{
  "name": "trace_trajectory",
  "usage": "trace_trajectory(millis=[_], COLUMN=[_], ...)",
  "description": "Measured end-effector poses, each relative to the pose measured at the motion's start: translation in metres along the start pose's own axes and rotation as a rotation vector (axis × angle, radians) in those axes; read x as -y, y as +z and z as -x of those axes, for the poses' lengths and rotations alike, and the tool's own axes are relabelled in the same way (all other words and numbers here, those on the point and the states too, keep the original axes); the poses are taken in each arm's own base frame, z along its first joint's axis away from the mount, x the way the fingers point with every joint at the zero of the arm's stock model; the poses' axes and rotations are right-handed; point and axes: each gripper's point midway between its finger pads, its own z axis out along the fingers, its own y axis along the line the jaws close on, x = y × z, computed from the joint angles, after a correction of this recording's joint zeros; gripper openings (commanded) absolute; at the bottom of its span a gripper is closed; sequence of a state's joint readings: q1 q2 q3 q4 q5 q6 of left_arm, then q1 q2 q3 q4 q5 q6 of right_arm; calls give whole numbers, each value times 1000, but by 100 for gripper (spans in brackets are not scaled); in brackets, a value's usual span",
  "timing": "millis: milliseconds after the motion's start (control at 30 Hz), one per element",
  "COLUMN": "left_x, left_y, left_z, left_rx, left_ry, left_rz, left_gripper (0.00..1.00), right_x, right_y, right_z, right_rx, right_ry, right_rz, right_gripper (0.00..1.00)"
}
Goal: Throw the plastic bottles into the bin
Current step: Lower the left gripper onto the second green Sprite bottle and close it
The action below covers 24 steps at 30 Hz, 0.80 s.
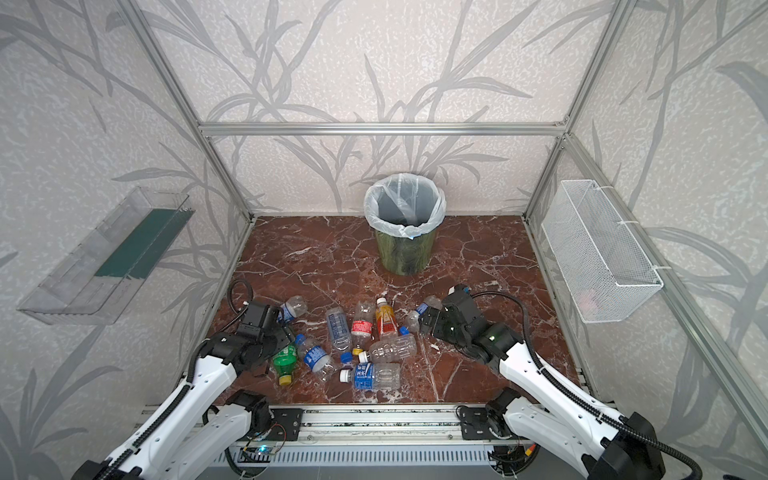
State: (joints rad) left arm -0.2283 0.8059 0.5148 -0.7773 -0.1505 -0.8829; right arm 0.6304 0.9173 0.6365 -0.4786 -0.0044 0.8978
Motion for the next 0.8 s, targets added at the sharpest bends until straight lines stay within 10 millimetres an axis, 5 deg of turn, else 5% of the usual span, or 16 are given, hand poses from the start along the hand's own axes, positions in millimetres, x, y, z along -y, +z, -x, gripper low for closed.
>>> trace_trajectory(millis=[800], left_x=[-4], left_y=[30], left_z=[-23], left_rx=[-94], left_ry=[0], left_rz=[35], left_gripper=[69], right_x=[1], right_y=[7], right_z=[1], right_rx=[-4], right_ry=[-1], right_rz=[-17], right_gripper=[94])
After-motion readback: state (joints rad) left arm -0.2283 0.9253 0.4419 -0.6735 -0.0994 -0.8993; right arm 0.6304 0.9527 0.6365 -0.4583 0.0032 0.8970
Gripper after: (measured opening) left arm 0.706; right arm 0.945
